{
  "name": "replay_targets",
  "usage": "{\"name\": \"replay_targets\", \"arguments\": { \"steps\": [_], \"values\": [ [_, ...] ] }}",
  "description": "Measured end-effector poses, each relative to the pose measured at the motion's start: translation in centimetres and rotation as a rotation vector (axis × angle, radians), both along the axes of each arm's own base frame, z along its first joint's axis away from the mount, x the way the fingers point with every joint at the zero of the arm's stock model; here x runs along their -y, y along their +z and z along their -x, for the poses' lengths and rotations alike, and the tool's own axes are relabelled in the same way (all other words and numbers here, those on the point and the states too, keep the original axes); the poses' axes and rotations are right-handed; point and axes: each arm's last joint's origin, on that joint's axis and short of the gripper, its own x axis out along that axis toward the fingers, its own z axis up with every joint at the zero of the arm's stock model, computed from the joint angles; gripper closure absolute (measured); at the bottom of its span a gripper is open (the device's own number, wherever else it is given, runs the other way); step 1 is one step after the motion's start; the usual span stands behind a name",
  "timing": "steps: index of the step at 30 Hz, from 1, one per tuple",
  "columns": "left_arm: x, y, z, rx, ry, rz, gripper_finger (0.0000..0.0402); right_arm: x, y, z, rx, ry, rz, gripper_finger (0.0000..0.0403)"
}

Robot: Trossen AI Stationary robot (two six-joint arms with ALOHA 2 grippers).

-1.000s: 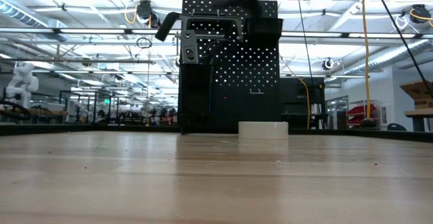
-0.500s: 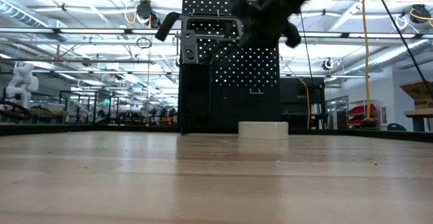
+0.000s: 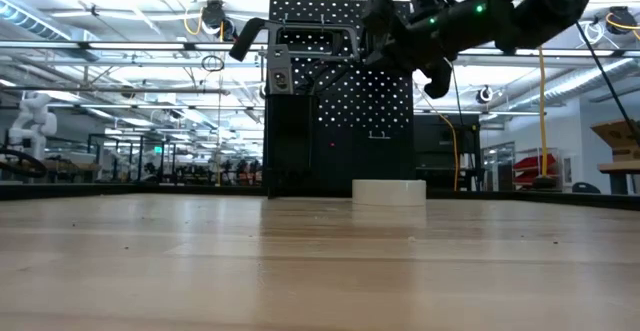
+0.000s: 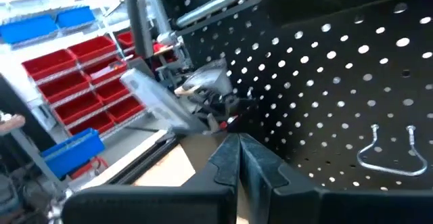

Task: Hang tools onto peg board
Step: Put the black safety glasses into the left black tool bin, then hang the white tape on the black peg board

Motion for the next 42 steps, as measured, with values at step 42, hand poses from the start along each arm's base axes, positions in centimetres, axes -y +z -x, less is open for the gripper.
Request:
{"name": "replay_targets", "arguments": {
  "steps": [42],
  "values": [
    [0.0, 0.1, -0.1, 0.015, 0.0, 0.004, 0.0182, 2.6, 0.6, -6.4, 0.144, 0.026, 0.034, 0.0403]
  ]
}}
